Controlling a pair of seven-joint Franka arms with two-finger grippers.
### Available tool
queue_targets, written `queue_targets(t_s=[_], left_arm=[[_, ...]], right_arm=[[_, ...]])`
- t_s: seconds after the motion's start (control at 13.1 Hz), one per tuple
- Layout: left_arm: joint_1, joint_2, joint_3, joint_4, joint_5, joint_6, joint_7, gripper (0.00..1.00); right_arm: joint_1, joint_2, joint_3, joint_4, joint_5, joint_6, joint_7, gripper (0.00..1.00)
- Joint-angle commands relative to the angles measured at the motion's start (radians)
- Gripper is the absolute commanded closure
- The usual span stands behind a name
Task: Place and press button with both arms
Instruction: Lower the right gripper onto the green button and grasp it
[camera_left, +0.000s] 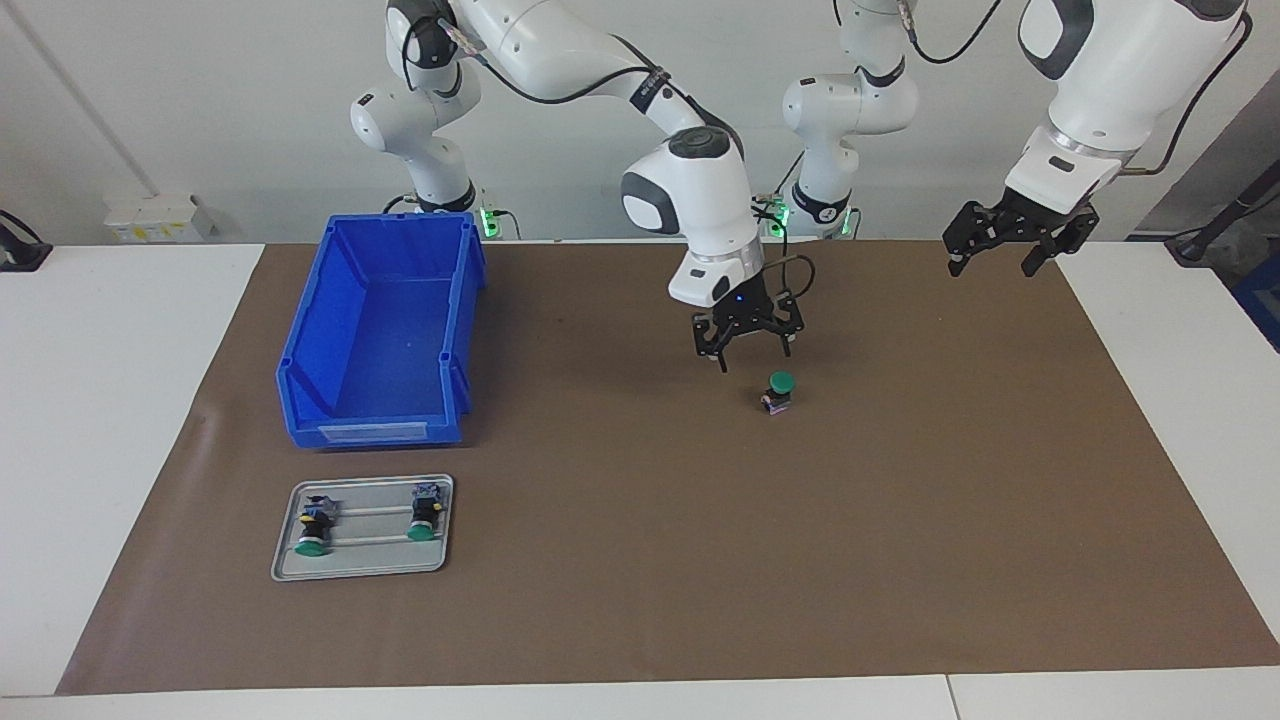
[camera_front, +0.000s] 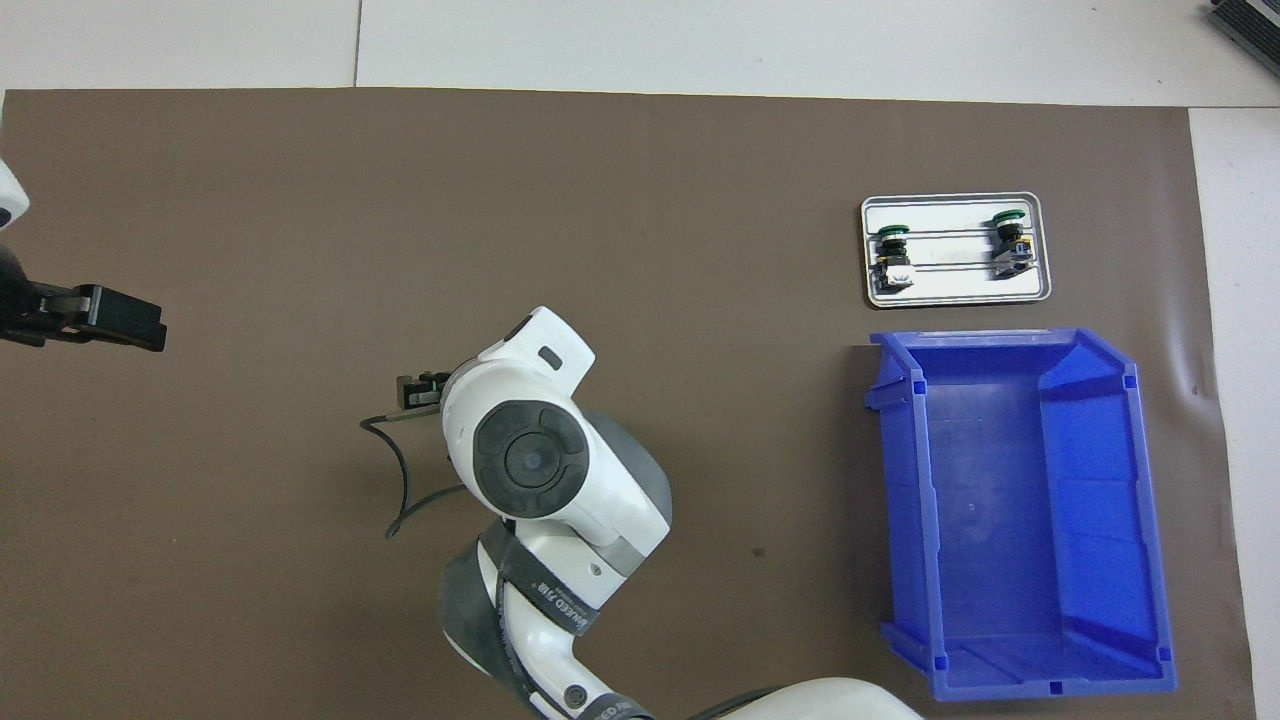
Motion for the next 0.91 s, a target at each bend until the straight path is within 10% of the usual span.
queue_targets(t_s=[0.0,0.84], left_arm=[[0.013,-0.032,-0.002,-0.039,-0.011,0.012,0.007,0.0],[0.024,-0.032,-0.002,-0.039,-0.011,0.018,0.007,0.0]], right_arm=[[0.036,0.076,0.003,0.045,-0.073,0.044,0.014,0.0],[0.022,0.114,-0.002,0.005,-0.402,0.188,0.012,0.0]])
